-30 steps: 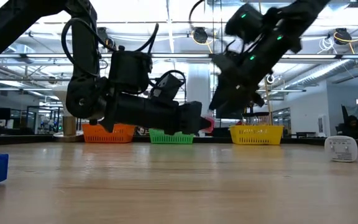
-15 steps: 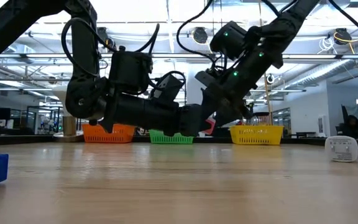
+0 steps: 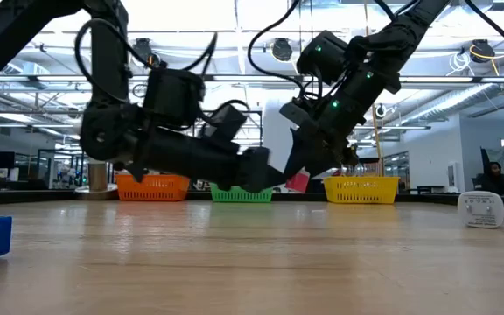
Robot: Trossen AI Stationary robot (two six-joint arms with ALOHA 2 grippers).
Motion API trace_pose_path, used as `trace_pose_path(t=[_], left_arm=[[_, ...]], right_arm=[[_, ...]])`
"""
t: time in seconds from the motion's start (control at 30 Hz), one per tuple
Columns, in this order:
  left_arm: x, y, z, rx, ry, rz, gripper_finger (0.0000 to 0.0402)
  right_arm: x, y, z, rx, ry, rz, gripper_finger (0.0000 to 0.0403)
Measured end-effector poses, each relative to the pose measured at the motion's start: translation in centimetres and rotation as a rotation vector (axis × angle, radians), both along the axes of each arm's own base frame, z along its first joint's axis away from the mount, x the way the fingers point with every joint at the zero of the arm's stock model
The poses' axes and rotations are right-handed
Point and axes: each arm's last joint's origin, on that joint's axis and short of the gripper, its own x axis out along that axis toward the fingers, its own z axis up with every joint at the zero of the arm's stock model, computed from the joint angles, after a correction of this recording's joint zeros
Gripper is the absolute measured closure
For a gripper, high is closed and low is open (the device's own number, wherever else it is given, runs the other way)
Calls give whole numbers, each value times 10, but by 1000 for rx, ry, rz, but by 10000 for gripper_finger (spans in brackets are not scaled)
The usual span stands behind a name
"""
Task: Pick & Place Office items
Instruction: Put the red charger adapter into the green basket
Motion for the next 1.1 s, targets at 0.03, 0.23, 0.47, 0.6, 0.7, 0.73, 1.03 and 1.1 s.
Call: trace_pose_path(t=[0.03, 0.23, 0.47, 0.6, 0.7, 0.73, 1.03, 1.1], left_arm=[[-6, 2, 1, -1, 3, 5, 150], [-40, 13, 4, -38, 8, -22, 154], [-65, 17, 5, -57, -59, -79, 209], [-73, 17, 3, -61, -38, -83, 247], [-74, 20, 3, -61, -41, -73, 277], [-74, 20, 3, -61, -40, -72, 286], [-75, 20, 2, -61, -33, -70, 343], [-75, 21, 1, -63, -20, -62, 352]], right_arm=[[0, -2, 1, -2, 17, 1, 275], [11, -15, 5, -58, 91, 48, 272], [39, -32, -10, -135, 208, 172, 270], [52, -40, -9, -181, 217, 220, 267], [56, -43, -12, -198, 232, 249, 263], [57, -44, -13, -200, 231, 249, 260], [55, -46, -11, -195, 230, 231, 199], [53, -49, -7, -182, 225, 206, 185]])
